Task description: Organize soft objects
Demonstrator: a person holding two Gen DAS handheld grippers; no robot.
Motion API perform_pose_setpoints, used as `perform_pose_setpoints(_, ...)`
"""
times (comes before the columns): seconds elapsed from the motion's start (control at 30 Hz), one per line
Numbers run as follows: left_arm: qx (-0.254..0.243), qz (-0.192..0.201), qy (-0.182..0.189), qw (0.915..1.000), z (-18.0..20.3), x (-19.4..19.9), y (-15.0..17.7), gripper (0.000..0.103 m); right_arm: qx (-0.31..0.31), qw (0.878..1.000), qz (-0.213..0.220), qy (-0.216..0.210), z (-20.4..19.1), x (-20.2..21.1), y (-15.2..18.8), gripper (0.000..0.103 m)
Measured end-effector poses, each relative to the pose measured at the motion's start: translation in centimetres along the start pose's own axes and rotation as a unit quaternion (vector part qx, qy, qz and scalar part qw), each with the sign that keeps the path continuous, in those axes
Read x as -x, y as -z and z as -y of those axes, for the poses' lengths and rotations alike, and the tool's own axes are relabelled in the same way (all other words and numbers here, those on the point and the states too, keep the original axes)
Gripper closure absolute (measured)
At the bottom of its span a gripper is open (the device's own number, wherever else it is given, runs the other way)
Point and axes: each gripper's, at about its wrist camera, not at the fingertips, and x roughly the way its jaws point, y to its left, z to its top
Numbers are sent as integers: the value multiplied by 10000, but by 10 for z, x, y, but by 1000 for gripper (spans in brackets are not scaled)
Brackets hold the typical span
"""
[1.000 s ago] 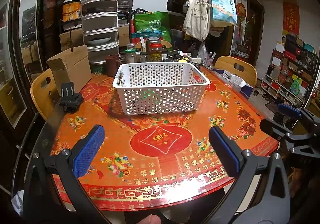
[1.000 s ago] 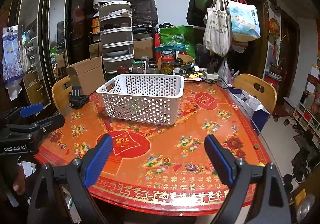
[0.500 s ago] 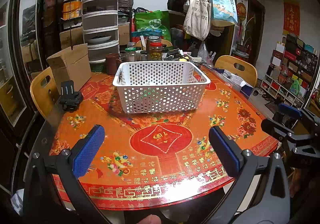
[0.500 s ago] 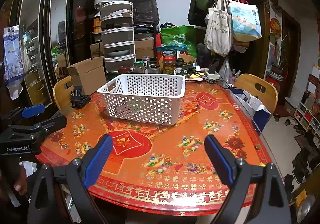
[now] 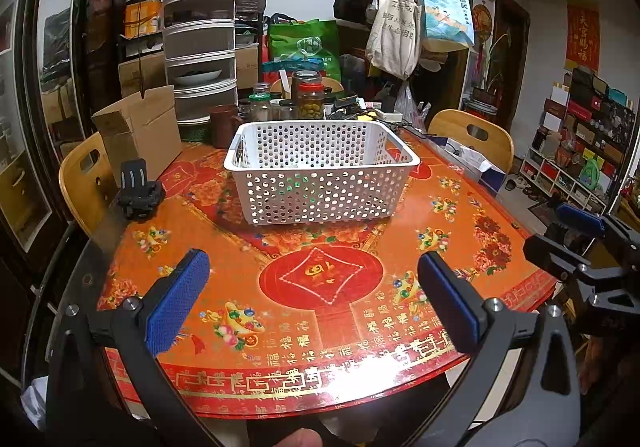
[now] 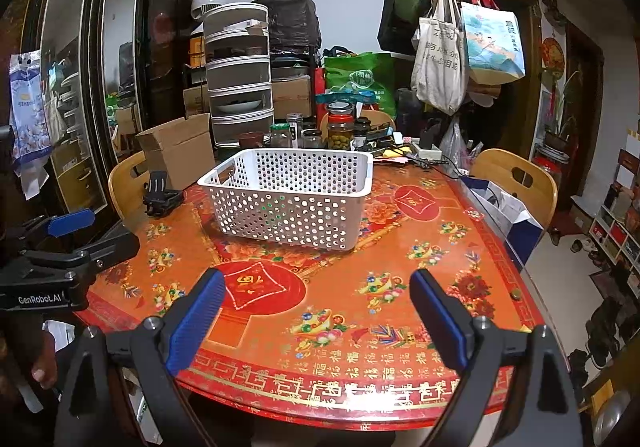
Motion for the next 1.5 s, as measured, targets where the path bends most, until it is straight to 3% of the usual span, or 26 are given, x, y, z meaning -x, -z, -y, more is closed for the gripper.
perform_pose_setpoints(1.5, -49, -67, -38, 10000, 6, -7, 6, 0, 7, 10000, -33, -1, -2, 1, 5, 9)
